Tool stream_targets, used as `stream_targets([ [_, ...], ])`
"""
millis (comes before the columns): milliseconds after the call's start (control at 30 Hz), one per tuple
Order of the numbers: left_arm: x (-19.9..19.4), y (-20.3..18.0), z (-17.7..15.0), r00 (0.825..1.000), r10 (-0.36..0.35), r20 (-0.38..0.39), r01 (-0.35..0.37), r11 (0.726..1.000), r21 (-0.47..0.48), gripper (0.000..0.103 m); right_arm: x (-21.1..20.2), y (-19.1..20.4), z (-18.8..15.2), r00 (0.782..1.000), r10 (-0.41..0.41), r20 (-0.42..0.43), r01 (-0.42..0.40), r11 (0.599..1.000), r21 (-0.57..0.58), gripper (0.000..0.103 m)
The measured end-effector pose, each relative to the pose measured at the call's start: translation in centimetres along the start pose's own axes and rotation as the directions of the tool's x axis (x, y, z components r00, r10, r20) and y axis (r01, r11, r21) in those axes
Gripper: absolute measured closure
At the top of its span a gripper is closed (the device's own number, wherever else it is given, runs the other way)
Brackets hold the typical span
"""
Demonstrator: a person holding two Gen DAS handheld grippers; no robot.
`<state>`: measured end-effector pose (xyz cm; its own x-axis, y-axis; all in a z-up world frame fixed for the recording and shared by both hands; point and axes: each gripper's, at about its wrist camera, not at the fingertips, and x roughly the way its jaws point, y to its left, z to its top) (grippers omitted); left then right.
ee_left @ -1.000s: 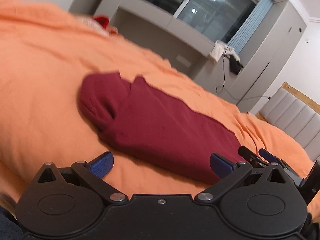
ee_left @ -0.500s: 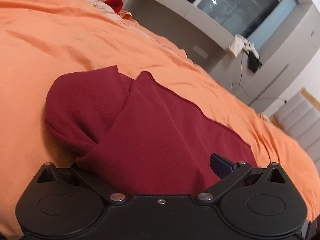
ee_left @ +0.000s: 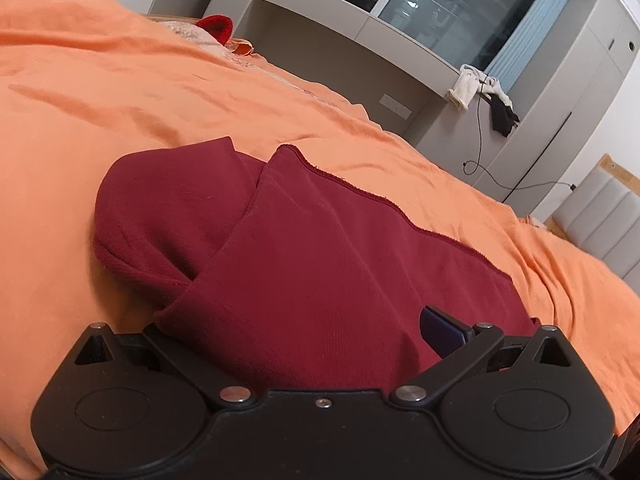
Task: Fold small clothes
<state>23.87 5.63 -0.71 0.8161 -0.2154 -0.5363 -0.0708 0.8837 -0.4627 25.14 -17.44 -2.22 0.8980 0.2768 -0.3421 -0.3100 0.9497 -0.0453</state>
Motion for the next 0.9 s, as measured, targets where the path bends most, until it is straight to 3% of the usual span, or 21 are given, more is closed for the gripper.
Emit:
stream_targets([
  [667, -0.09, 0.25, -0.27, 1.000, 0.006, 0.015, -0.006, 1.000, -0.005, 0.001, -0.14, -0.08, 0.03, 1.000, -0.001, 0.002, 0.001, 1.000, 0.002, 0.000],
  [900, -0.23, 0.04, -0.72, 0.997, 0.052, 0.060, -0.054, 0.998, 0.017, 0.006, -0.20, -0.22, 0.00, 1.000, -0.003, -0.017, 0.003, 1.000, 0.007, 0.000],
])
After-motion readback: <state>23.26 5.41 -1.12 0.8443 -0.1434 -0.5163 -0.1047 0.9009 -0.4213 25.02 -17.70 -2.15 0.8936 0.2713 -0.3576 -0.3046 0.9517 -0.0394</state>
